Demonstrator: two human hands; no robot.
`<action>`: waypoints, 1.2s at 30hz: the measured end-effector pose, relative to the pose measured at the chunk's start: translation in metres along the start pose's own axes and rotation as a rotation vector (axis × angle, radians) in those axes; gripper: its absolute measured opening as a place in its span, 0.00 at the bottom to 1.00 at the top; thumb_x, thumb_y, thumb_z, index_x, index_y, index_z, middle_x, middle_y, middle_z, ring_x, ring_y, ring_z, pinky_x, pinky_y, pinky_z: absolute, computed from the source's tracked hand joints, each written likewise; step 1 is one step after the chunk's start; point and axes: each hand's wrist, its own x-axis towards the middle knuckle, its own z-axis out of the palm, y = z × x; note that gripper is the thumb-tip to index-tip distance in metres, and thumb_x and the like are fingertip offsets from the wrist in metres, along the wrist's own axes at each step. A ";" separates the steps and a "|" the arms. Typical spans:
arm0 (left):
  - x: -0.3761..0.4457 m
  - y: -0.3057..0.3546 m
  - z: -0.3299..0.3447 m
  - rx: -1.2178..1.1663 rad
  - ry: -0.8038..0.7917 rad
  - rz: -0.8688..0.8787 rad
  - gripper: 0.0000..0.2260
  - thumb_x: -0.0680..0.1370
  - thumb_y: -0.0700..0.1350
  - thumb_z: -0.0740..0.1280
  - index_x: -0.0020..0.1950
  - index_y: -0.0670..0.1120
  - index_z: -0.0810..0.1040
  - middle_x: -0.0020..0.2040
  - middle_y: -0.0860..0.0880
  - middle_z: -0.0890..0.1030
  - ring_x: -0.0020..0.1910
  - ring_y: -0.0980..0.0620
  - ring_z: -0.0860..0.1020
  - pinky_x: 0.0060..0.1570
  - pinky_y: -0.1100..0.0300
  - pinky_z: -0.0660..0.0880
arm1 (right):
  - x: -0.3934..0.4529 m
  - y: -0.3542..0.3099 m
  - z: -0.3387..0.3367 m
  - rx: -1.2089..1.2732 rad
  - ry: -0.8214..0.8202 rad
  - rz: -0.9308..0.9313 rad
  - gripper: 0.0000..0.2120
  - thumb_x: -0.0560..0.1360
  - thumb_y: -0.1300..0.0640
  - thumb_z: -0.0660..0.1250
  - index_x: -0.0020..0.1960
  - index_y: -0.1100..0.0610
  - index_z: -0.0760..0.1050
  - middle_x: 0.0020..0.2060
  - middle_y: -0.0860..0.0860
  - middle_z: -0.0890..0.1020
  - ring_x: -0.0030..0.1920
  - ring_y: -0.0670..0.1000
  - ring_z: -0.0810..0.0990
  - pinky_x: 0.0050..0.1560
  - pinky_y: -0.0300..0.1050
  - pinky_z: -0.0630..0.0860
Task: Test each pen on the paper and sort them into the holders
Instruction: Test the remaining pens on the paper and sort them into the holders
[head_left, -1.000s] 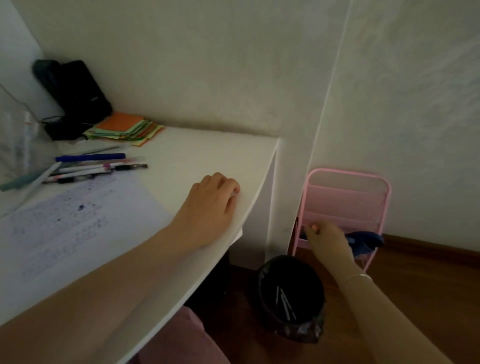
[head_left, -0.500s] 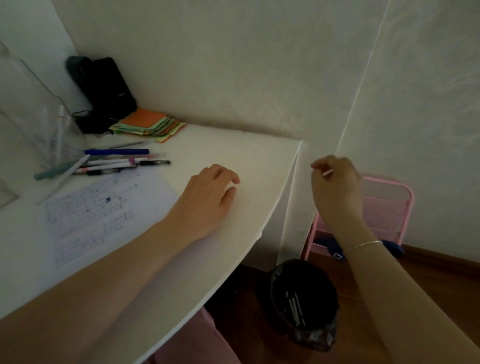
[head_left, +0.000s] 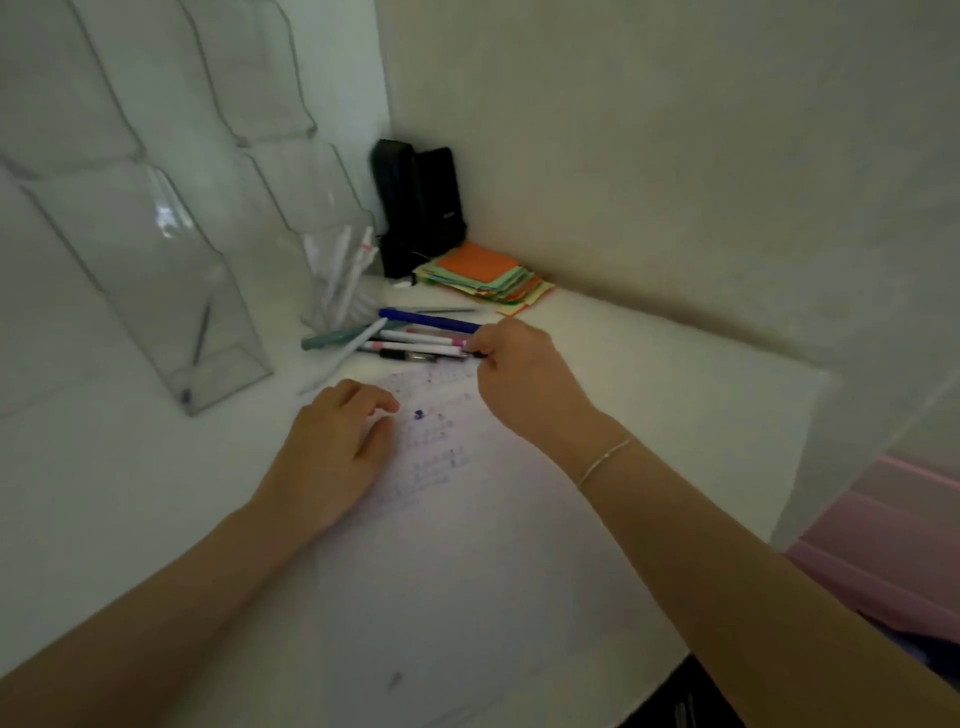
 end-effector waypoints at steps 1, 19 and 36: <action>-0.002 -0.006 0.000 0.008 0.015 0.006 0.06 0.78 0.43 0.63 0.52 0.47 0.78 0.51 0.48 0.78 0.50 0.48 0.75 0.52 0.56 0.70 | 0.007 -0.006 0.011 -0.022 -0.052 -0.010 0.16 0.78 0.66 0.56 0.63 0.59 0.74 0.60 0.57 0.75 0.59 0.56 0.74 0.59 0.43 0.69; -0.007 -0.019 0.013 0.012 0.043 0.016 0.08 0.74 0.44 0.61 0.49 0.48 0.78 0.47 0.50 0.77 0.44 0.51 0.74 0.43 0.55 0.72 | 0.083 -0.053 0.061 -0.631 -0.428 -0.070 0.13 0.77 0.61 0.62 0.61 0.60 0.70 0.57 0.56 0.76 0.55 0.57 0.77 0.47 0.49 0.72; -0.008 0.001 -0.008 -0.294 0.216 0.039 0.12 0.78 0.60 0.52 0.57 0.56 0.66 0.45 0.64 0.74 0.43 0.66 0.75 0.43 0.72 0.70 | 0.023 -0.075 0.028 0.524 -0.400 0.058 0.07 0.75 0.58 0.68 0.44 0.62 0.76 0.36 0.57 0.82 0.31 0.46 0.80 0.33 0.35 0.77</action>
